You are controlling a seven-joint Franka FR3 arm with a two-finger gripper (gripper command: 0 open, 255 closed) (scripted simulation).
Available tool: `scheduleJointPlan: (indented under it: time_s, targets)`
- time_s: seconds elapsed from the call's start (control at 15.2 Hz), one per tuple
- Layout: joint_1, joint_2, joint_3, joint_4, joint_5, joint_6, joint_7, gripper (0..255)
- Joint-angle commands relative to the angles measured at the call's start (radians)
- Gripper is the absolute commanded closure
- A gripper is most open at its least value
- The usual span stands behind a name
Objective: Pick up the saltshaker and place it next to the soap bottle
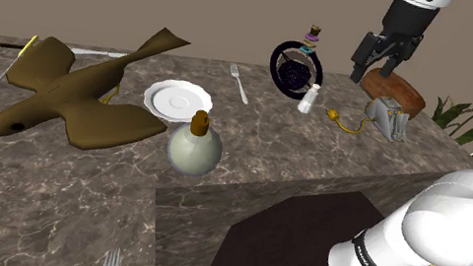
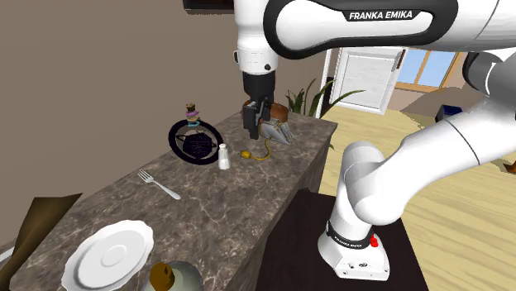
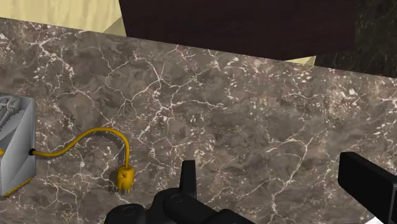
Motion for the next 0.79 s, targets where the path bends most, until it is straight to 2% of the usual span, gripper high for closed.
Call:
scheduleJointPlan:
  time_s: [0.0, 0.33, 0.73]
  targets:
    - [0.000, 0.000, 0.000, 0.000, 0.000, 0.000, 0.000, 0]
    - [-0.027, 0.055, -0.088, -0.090, -0.021, 0.213, -0.035, 0]
    - [-0.046, 0.183, -0.200, -0.147, -0.025, 0.479, -0.088, 0]
